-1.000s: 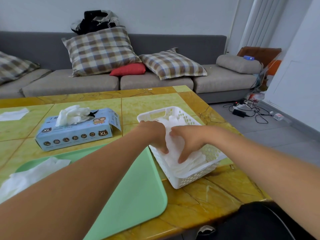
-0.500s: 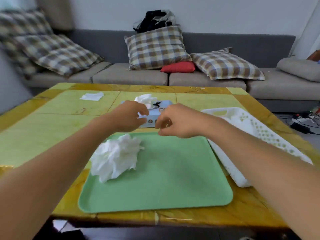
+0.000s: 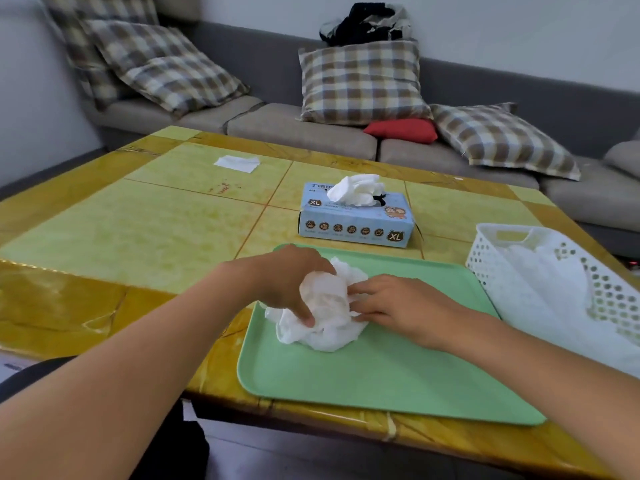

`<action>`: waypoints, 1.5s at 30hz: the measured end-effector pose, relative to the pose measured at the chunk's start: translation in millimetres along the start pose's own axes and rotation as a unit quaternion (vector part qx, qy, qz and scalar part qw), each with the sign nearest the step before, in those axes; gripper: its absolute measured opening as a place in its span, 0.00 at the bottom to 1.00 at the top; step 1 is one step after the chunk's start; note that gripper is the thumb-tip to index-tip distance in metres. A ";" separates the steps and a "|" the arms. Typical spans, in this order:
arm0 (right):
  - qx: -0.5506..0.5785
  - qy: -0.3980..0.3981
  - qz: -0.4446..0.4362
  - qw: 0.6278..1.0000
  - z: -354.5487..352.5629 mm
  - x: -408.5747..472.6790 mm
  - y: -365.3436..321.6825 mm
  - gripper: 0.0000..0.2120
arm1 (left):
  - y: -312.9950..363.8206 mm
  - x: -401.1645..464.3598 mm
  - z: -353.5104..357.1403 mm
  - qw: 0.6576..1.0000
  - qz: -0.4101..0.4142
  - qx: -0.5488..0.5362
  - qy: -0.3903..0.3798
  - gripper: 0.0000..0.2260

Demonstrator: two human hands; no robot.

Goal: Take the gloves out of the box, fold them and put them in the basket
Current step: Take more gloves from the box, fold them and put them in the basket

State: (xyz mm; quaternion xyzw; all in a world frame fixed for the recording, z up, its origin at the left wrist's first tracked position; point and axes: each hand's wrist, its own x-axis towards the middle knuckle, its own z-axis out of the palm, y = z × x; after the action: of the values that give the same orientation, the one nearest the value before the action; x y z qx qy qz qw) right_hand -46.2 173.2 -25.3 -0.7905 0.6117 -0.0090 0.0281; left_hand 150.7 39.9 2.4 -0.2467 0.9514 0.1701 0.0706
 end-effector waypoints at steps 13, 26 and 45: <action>0.109 -0.103 0.085 0.985 -33.8 -80.3 29.6 0.13 | -14.5 21.5 6.0 0.976 -0.170 0.004 0.136 0.08; 0.860 0.102 0.190 0.462 -62.2 -67.0 27.9 0.22 | 100.7 8.5 0.2 0.891 0.048 -0.441 0.096 0.37; 0.432 0.187 0.268 0.841 -36.2 -76.7 23.8 0.21 | 110.2 45.7 29.7 0.601 -0.105 -0.791 0.046 0.09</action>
State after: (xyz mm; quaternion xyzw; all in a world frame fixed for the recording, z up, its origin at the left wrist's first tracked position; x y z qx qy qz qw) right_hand -90.2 240.3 11.0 -0.4869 0.7273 -0.4120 0.2535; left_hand 58.2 120.7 -3.4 -0.3114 0.4149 0.8361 -0.1784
